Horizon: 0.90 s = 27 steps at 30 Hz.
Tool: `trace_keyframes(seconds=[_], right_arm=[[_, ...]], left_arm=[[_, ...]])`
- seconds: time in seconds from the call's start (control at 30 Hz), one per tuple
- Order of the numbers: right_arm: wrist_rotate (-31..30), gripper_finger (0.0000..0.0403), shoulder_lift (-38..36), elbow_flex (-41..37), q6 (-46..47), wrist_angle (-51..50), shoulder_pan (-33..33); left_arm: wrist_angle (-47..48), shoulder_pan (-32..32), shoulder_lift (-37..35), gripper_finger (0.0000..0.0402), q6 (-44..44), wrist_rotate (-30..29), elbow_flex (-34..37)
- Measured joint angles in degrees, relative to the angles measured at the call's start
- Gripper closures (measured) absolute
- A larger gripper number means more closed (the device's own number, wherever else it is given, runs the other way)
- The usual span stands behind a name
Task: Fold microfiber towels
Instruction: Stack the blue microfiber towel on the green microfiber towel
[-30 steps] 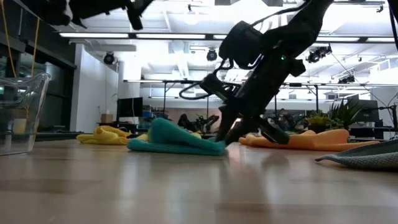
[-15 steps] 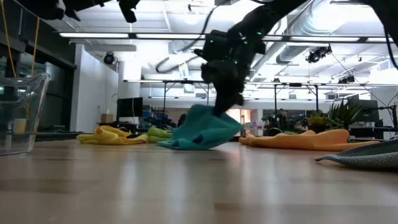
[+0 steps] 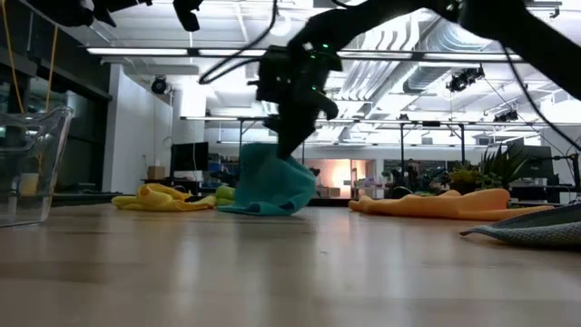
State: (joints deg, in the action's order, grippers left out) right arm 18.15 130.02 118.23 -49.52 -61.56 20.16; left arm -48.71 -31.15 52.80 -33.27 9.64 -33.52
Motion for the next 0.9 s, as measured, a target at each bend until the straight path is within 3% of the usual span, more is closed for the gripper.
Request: trace_keyframes(seconds=[0.1, 0.23, 0.4, 0.57, 0.9], right_arm=[[-4.8, 0.0403, 3.5, 6.1, -5.8, -1.4, -0.6], [-10.4, 0.0403, 6.9, 12.5, -4.2, -0.6, 1.5], [-17.6, 0.0403, 8.2, 14.8, -3.1, 1.1, 4.2], [-18.0, 0.0403, 8.2, 14.5, 1.4, 7.0, 7.0], [-18.6, 0.0403, 9.5, 14.4, 3.5, 9.5, 9.1]], left_arm=[[0.0, 0.5, 0.0, 0.0177, 0.3, -1.5, 0.0], [0.0, 1.2, 0.0, 0.0177, 0.5, -3.3, 0.0], [0.0, 1.3, 0.0, 0.0177, 0.5, -5.3, 0.0], [0.0, 1.3, 0.0, 0.0177, 0.5, -5.8, 0.0], [0.0, 1.3, 0.0, 0.0177, 0.5, -5.8, 0.0]])
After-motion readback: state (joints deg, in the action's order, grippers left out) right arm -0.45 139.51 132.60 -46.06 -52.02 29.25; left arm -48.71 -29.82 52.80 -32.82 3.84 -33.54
